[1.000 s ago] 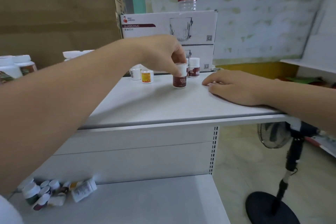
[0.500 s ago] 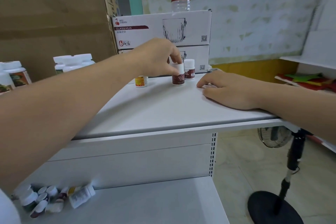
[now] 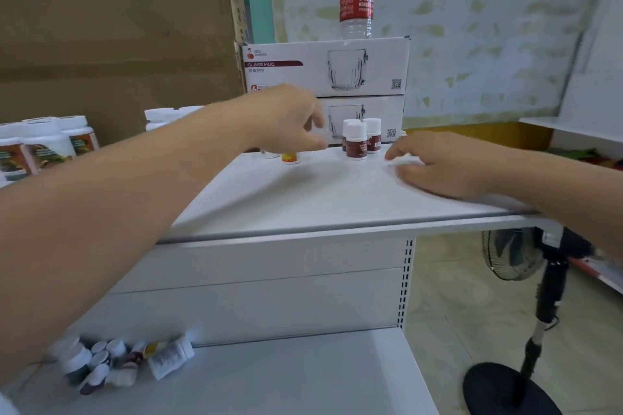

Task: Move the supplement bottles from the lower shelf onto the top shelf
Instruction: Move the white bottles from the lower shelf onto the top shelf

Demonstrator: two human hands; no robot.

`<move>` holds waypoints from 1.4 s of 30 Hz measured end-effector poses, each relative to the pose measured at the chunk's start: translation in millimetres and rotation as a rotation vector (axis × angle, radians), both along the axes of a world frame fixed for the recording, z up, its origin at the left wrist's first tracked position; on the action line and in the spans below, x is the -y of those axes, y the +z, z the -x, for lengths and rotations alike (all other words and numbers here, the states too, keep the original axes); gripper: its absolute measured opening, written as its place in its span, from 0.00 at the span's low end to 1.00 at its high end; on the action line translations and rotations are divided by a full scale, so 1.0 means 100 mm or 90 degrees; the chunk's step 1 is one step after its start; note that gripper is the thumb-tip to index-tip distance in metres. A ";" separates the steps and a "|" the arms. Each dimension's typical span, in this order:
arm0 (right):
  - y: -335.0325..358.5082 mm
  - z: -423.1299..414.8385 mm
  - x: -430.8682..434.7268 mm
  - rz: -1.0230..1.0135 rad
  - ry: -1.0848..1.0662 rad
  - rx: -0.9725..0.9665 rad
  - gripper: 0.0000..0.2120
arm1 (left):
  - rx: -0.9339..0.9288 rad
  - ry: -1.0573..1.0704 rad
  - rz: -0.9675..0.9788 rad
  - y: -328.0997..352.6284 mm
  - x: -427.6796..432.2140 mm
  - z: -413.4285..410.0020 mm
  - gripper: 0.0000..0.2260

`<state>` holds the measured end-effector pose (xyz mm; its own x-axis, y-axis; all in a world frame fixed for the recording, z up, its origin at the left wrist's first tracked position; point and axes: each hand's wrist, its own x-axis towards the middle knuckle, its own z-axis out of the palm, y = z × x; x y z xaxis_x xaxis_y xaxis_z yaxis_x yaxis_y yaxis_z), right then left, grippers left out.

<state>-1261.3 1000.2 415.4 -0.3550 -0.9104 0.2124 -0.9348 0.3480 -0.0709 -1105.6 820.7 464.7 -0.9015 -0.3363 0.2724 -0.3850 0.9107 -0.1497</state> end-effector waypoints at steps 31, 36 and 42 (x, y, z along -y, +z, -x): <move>-2.37 -4.15 0.89 0.318 0.017 0.379 0.12 | -0.365 0.368 -0.310 -2.73 0.52 -5.45 0.11; -3.07 -4.27 1.47 0.224 -0.025 0.482 0.13 | -0.407 0.396 -0.428 -3.40 0.95 -5.42 0.11; -3.65 -4.22 2.49 0.093 -0.026 0.525 0.15 | -0.410 0.414 -0.515 -4.09 1.86 -5.13 0.15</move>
